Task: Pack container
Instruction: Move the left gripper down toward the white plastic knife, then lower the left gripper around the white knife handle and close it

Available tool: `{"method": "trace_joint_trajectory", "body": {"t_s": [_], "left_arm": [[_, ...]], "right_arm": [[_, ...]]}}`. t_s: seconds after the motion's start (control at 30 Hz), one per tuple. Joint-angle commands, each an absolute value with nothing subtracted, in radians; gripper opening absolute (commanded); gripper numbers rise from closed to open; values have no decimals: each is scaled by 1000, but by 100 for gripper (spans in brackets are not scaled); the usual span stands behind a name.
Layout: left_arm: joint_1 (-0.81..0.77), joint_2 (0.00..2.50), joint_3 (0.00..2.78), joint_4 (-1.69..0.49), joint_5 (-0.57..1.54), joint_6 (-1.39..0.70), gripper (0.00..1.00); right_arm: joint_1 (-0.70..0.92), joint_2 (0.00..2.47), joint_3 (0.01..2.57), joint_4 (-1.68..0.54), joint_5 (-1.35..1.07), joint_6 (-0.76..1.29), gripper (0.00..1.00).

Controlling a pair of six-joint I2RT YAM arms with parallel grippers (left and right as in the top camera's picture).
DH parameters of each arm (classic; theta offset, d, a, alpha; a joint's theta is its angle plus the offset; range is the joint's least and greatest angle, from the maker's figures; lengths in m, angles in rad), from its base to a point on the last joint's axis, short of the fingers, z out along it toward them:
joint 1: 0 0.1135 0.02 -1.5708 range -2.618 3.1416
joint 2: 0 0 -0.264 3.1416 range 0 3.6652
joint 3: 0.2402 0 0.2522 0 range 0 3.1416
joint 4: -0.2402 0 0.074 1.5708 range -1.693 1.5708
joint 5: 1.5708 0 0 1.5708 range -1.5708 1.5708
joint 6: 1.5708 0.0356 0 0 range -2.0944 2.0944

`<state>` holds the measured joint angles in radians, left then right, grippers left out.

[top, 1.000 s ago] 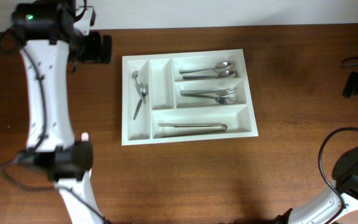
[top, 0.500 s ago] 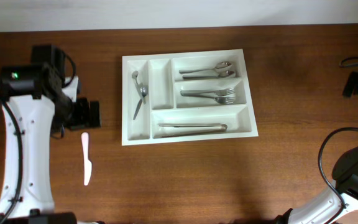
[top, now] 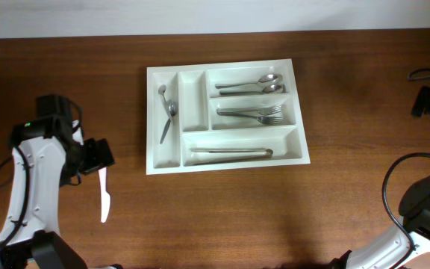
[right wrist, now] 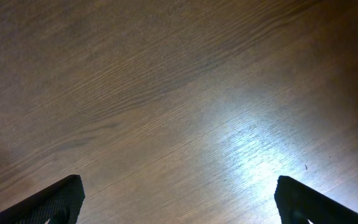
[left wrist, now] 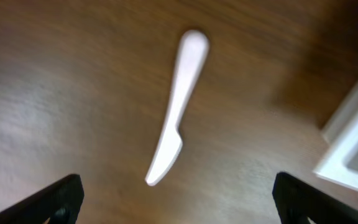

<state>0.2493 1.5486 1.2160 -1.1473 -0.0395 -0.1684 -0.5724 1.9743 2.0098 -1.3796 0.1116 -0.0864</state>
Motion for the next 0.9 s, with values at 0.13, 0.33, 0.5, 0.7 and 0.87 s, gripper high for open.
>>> {"method": "trace_joint_trajectory", "body": {"t_s": [0.13,0.33,0.5,0.7,0.87], "left_arm": [[284,1571,1151,-1001,-42,-2,99],[284,1671,1151,-877,-19,67,99],[284,1774,1151,-857,28,69,99],[284,1847,1151,-893,41,69,99],[284,1850,1151,-940,41,69,99]], "right_arm": [[-570,1971,2006,-1378,113,-89,99],[-570,1971,2006,-1379,113,-89,99],[-570,1971,2006,-1379,113,-89,99],[-570,1971,2006,-1378,113,-89,98],[-570,1971,2006,-1379,113,-89,99]]}}
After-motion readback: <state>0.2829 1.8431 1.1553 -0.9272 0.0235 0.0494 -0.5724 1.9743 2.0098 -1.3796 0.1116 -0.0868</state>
